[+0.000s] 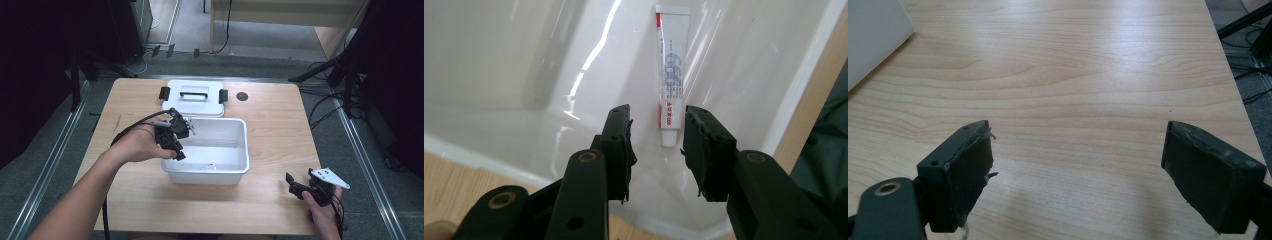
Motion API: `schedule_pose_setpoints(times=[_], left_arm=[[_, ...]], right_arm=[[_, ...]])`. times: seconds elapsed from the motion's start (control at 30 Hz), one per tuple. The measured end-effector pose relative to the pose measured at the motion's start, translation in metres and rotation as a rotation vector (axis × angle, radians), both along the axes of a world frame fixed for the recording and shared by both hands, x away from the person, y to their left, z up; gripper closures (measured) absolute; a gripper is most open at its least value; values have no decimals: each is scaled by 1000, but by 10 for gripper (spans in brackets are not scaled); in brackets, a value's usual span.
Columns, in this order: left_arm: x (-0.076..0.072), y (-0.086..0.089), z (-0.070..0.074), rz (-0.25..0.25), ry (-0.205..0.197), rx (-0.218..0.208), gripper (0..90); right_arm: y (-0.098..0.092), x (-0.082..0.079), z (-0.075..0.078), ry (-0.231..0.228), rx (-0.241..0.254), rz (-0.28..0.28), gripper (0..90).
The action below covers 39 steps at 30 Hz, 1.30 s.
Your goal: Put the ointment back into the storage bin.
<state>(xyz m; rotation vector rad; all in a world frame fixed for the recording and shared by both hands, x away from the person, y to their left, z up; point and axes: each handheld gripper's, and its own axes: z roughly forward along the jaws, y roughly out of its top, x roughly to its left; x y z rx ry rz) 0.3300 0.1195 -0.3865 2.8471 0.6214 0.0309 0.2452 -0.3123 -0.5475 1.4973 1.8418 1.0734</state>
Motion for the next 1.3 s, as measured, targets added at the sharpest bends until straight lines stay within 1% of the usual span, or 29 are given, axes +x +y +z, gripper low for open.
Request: schedule_pose_setpoints(times=[0.03, 0.13, 0.23, 0.27, 0.33, 0.37, 0.4, 0.47, 0.5, 0.57, 0.63, 0.73, 0.77, 0.8, 0.83, 0.87, 0.9, 0.93, 0.97, 1.0, 1.03, 1.07, 1.1, 1.13, 1.17, 1.2, 1.23, 1.27, 1.3], left_arm=[[0, 0, 0, 0, 0, 0, 639], [-1, 8, 9, 22, -5, -13, 627], [-2, 16, 16, 40, -13, -44, 618], [-3, 22, 21, 49, -22, -56, 616], [-4, 27, 25, 63, -29, -66, 614], [-4, 27, 25, 63, -29, -66, 613], [-5, 33, 28, 74, -35, -72, 613], [-5, 40, 31, 88, -42, -75, 611], [-5, 40, 31, 88, -42, -75, 610], [-6, 46, 33, 99, -48, -79, 609], [-8, 56, 35, 121, -59, -85, 604], [-9, 63, 36, 137, -63, -86, 599], [-9, 65, 36, 143, -66, -87, 594], [-10, 71, 36, 155, -71, -90, 590], [-10, 71, 36, 155, -71, -90, 585], [-11, 79, 35, 173, -80, -88, 580], [-11, 79, 35, 173, -80, -88, 573], [-12, 84, 32, 190, -83, -90, 561], [-12, 84, 32, 190, -83, -90, 548], [-13, 91, 28, 214, -86, -85, 533], [-13, 91, 28, 214, -86, -85, 516], [-14, 96, 24, 234, -96, -84, 497], [-14, 96, 24, 234, -96, -84, 477], [-16, 102, 20, 265, -114, -97, 465], [-16, 102, 20, 265, -114, -97, 448], [-17, 107, 17, 292, -123, -102, 411], [-17, 107, 17, 292, -123, -102, 383], [-18, 113, 13, 321, -126, -117, 362], [-18, 113, 13, 321, -126, -117, 326]], right_arm=[[0, 0, 0, 0, 0, 0, 132], [0, 0, 0, -1, -1, 2, 131], [0, 0, 0, 1, -1, 2, 132], [0, 0, 0, 1, -2, 2, 132], [0, 0, 0, 1, -2, 1, 132], [0, 0, 0, 1, -2, 1, 132], [0, 0, 0, 1, -2, 1, 132], [0, 0, 0, 1, -2, 0, 132], [0, 0, 0, 1, -2, 0, 132], [0, 0, 0, 1, -2, -1, 132], [0, 0, 0, 1, -2, -1, 132], [0, 0, 0, 1, -3, 0, 132], [1, 0, 0, 1, -3, -1, 132], [1, 0, 0, 2, -4, -2, 132], [1, 0, 0, 2, -4, -2, 132], [1, 0, 0, 2, -5, -2, 132], [1, 0, 0, 2, -5, -2, 132], [1, 0, 0, 0, -7, -1, 132], [1, 0, 0, 0, -7, -1, 132], [1, 0, 0, 0, -7, -1, 132], [1, 0, 0, 0, -7, -1, 132], [1, 0, 0, 0, -7, -1, 132], [1, 0, 0, 0, -7, -1, 132], [1, 0, 0, 0, -9, -2, 132], [1, 0, 0, 0, -9, -2, 132], [1, 0, 0, 0, -8, -1, 132], [1, 0, 0, 0, -8, -1, 132], [1, 0, 0, 0, -9, -1, 132], [1, 0, 0, 0, -9, -1, 132]])
